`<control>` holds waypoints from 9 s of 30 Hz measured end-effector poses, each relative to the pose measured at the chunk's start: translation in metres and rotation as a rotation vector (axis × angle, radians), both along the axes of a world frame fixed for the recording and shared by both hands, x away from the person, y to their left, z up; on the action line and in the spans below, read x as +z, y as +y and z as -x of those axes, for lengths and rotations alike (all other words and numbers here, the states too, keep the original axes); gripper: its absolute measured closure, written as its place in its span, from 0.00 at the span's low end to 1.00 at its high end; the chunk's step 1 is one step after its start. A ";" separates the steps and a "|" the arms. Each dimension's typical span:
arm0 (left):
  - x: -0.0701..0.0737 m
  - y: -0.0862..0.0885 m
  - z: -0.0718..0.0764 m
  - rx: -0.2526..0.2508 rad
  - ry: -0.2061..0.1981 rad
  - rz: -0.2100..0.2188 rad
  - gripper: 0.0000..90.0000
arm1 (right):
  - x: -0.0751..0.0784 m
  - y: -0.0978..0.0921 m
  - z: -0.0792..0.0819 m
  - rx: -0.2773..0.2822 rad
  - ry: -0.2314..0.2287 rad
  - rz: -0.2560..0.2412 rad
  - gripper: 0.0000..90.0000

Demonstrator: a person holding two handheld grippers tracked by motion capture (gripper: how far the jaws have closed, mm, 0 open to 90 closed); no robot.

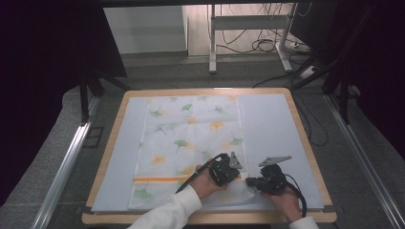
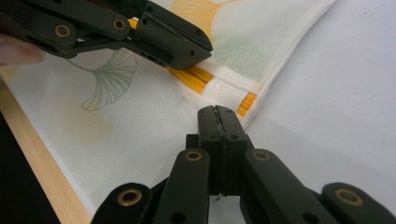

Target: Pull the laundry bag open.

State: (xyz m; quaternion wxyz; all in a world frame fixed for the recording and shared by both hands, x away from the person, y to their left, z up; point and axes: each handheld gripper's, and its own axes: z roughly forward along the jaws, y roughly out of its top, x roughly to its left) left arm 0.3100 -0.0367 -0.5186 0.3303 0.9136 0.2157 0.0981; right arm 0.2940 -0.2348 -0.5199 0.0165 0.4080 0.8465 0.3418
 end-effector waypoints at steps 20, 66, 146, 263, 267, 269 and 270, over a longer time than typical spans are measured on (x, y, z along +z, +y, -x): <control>-0.003 -0.001 0.000 -0.001 -0.022 0.003 1.00 | 0.002 0.003 -0.001 0.009 -0.003 0.016 0.99; -0.004 0.038 0.005 0.050 -0.025 -0.014 1.00 | 0.002 0.005 -0.019 -0.039 0.013 0.000 0.99; -0.006 0.113 0.016 0.145 0.042 0.012 1.00 | 0.001 0.004 -0.019 -0.045 0.010 -0.017 0.99; -0.011 0.284 0.047 0.477 0.098 0.006 1.00 | 0.002 0.004 -0.018 -0.041 0.007 -0.010 0.99; -0.012 0.288 0.048 0.481 0.103 0.018 1.00 | 0.002 0.004 -0.018 -0.041 0.007 -0.010 0.99; -0.012 0.288 0.048 0.483 0.101 0.014 1.00 | 0.002 0.004 -0.018 -0.041 0.006 -0.010 0.99; -0.011 0.289 0.048 0.483 0.102 0.015 1.00 | 0.002 0.004 -0.018 -0.040 0.007 -0.010 0.99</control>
